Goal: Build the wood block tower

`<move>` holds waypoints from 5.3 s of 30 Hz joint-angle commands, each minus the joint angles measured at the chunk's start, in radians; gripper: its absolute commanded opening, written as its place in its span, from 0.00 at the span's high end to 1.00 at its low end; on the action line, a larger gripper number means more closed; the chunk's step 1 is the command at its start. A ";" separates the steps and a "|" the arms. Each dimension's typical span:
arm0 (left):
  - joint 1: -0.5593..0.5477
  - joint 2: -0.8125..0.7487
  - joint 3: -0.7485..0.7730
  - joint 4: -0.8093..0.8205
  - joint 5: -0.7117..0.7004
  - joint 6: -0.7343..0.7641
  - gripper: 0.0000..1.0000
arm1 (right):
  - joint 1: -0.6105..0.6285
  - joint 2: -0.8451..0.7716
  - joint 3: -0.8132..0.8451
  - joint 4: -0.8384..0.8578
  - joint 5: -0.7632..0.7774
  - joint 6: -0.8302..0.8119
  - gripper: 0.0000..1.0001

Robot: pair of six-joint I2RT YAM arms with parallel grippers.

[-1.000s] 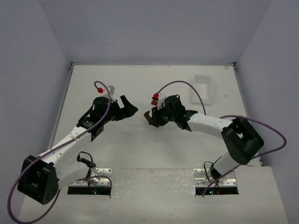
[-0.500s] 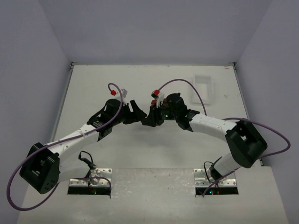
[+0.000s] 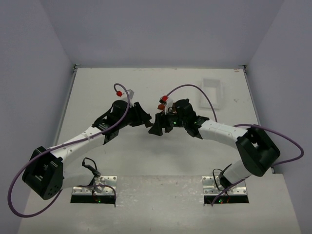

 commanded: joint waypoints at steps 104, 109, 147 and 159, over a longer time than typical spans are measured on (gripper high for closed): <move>0.296 0.033 0.098 -0.227 -0.321 0.064 0.00 | 0.120 0.342 0.416 -0.525 1.030 0.319 0.17; 0.296 0.024 0.098 -0.238 -0.343 0.057 0.00 | 0.124 0.425 0.503 -0.559 1.098 0.379 0.29; 0.296 0.011 0.083 -0.221 -0.314 0.075 0.00 | 0.123 0.176 0.195 0.011 0.851 -0.554 0.87; 0.296 0.014 0.077 -0.197 -0.275 0.095 0.00 | 0.130 0.010 0.123 -0.236 0.078 -0.884 0.86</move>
